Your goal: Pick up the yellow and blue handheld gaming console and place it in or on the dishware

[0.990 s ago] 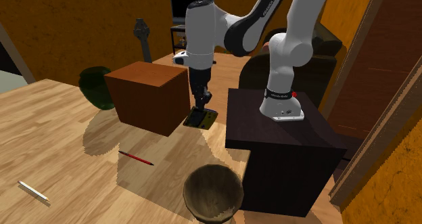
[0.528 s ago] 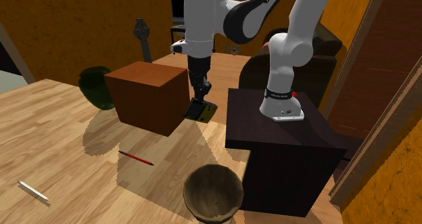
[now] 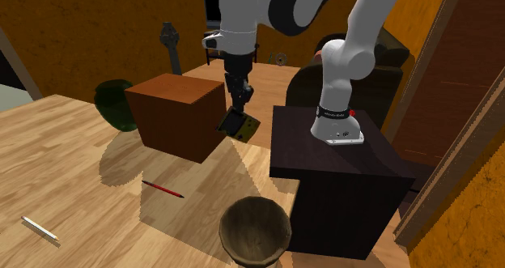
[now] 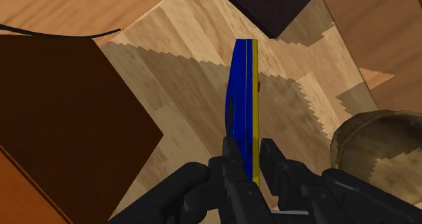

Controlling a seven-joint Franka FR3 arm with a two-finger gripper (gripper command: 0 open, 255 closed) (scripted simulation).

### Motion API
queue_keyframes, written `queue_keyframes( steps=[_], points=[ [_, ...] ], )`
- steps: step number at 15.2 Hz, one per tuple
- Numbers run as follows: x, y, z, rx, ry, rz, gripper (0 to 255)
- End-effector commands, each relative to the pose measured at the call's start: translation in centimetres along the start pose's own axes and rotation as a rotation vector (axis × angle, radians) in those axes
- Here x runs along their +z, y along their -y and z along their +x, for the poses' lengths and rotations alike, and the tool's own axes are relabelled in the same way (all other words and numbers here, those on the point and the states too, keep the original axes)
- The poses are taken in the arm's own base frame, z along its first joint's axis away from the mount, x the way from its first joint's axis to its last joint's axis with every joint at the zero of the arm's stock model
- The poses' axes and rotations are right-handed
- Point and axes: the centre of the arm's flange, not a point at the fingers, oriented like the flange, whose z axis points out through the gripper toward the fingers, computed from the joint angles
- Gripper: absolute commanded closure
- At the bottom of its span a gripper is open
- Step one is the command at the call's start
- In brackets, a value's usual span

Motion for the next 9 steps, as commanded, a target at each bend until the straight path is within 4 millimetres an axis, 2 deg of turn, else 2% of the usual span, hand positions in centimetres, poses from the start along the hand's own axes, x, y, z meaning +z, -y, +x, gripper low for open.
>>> queue_keyframes(
  steps=[1,9],
  points=[
    [-0.8,1.9,0.3,0.0,0.0,0.0,255],
    [-3.9,11.8,2.2,0.0,0.0,0.0,255]
  ],
)
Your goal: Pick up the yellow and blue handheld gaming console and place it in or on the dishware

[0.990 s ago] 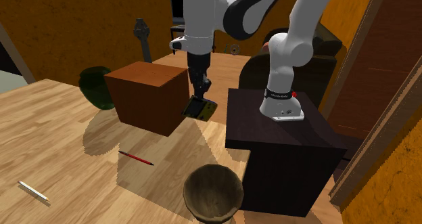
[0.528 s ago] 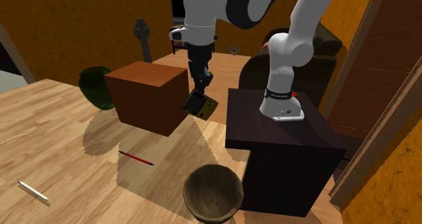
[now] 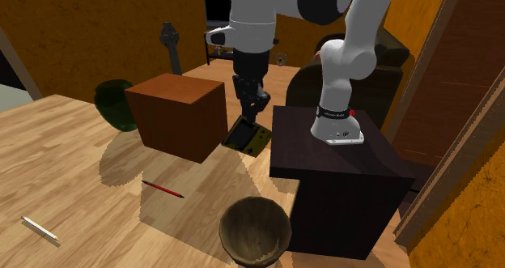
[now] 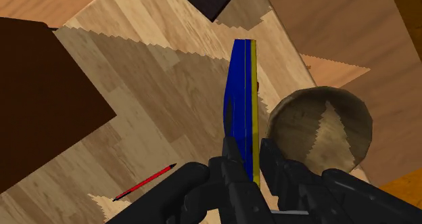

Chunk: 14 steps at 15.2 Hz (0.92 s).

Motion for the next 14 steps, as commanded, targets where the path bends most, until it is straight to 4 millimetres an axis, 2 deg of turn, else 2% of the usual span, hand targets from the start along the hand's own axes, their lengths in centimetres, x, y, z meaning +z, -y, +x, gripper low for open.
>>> queue_keyframes(
  steps=[1,8,9,14],
  points=[
    [-0.6,2.4,0.1,0.002,0.0,0.0,255],
    [-3.3,11.1,1.9,0.002,0.0,0.0,255],
    [-3.9,12.8,2.2,0.002,0.0,0.0,255],
    [-1.3,13.1,2.2,0.002,0.0,0.0,255]
  ],
)
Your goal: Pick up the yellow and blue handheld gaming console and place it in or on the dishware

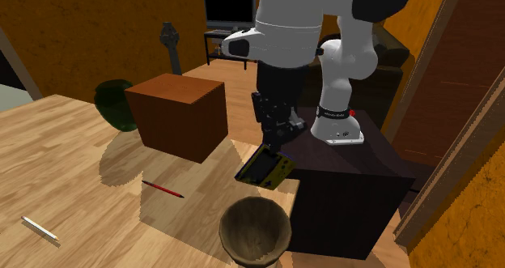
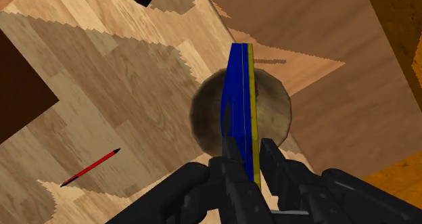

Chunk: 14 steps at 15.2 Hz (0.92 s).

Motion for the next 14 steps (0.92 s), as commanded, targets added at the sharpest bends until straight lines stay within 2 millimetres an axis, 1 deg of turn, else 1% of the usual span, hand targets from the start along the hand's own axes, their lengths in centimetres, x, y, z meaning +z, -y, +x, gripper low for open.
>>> queue_keyframes(
  steps=[1,14],
  points=[
    [1.1,0.1,0.1,0.0,0.0,0.0,255],
    [8.0,0.6,0.0,0.0,0.0,0.0,255]
  ],
)
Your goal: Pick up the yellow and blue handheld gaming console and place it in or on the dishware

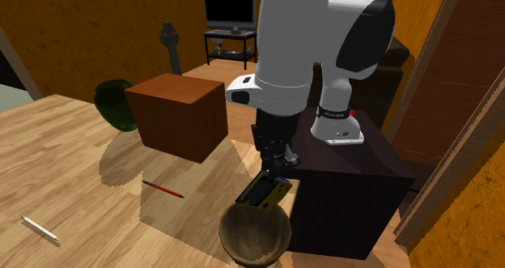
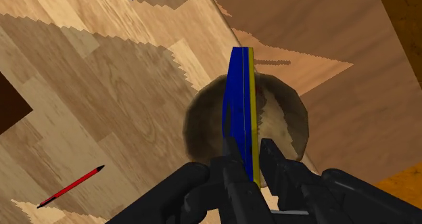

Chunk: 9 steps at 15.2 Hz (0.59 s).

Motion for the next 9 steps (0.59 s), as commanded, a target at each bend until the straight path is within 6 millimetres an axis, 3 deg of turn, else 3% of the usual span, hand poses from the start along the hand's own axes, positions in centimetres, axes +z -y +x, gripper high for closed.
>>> queue_keyframes(
  steps=[1,5,9],
  points=[
    [1.2,0.2,0.1,0.0,-0.001,0.0,255],
    [3.1,0.4,0.1,0.0,-0.001,0.0,255],
    [3.1,0.4,0.1,0.0,-0.001,0.0,255]
  ],
)
